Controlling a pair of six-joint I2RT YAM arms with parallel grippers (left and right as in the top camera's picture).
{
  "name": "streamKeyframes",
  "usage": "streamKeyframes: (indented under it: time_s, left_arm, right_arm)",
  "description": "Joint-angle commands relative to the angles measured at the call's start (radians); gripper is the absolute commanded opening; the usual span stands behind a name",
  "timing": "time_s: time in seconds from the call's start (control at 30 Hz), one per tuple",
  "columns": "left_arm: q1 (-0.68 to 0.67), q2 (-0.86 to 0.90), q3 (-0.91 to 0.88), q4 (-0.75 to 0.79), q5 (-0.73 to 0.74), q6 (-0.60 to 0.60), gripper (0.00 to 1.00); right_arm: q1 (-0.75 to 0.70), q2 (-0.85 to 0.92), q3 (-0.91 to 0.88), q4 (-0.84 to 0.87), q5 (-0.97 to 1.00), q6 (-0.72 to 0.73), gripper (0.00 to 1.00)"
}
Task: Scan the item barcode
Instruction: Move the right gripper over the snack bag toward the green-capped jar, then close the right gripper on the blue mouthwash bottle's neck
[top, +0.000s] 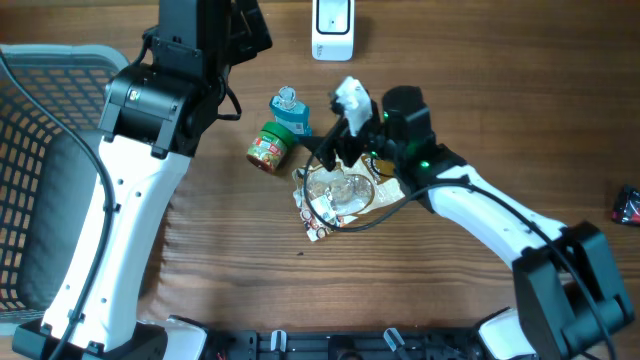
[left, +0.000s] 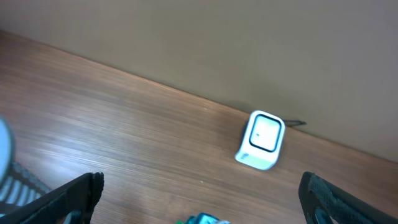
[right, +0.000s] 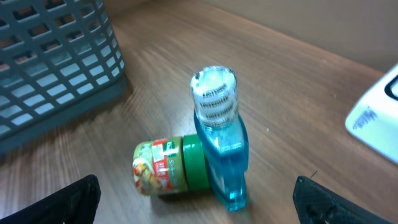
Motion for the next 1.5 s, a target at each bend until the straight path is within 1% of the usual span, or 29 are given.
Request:
streamKeyframes:
  time_s: [0.0,0.2,0.4,0.57,0.87,1.0,1.3,1.37,1.47]
  left_arm:
    - [0.003,-0.023,0.007,0.001,-0.082,-0.013,1.0]
    - [0.003,-0.023,0.007,-0.003,-0.084,-0.013,1.0]
    - [0.003,-0.023,0.007,-0.003,-0.095,-0.013,1.0]
    - [0.003,-0.023,0.007,-0.023,-0.114,-0.01,1.0]
    - [0.003,-0.023,0.007,-0.039,-0.117,-0.01,1.0]
    - [0.003,-0.023,0.007,-0.04,-0.118,-0.01,1.0]
    - [0.003,-0.023,0.007,-0.04,-0.151,-0.01,1.0]
    - [0.003,-0.023,0.007,-0.04,-0.151,-0.01,1.0]
    - [0.003,-0.023,0.007,-0.04,-0.151,-0.01,1.0]
  right_arm:
    - [0.014,0.052,0.08,-0.006,0.021,-0.079,1.0]
    - [0.022,0.139,0.126,0.038,0.049,-0.129,1.0]
    - [0.055,0.257,0.229,0.035,0.072,-0.158,1.0]
    - [0.076,0.266,0.268,0.042,0.074,-0.171,1.0]
    - [0.077,0.28,0.27,0.064,0.094,-0.187,1.0]
    - [0.077,0.309,0.276,0.108,0.098,-0.185,1.0]
    - [0.078,0.372,0.331,0.113,0.101,-0.183,1.0]
    - [0.078,0.378,0.342,0.113,0.101,-0.182,0.98]
    - [0.078,0.393,0.358,0.114,0.101,-0.182,0.93]
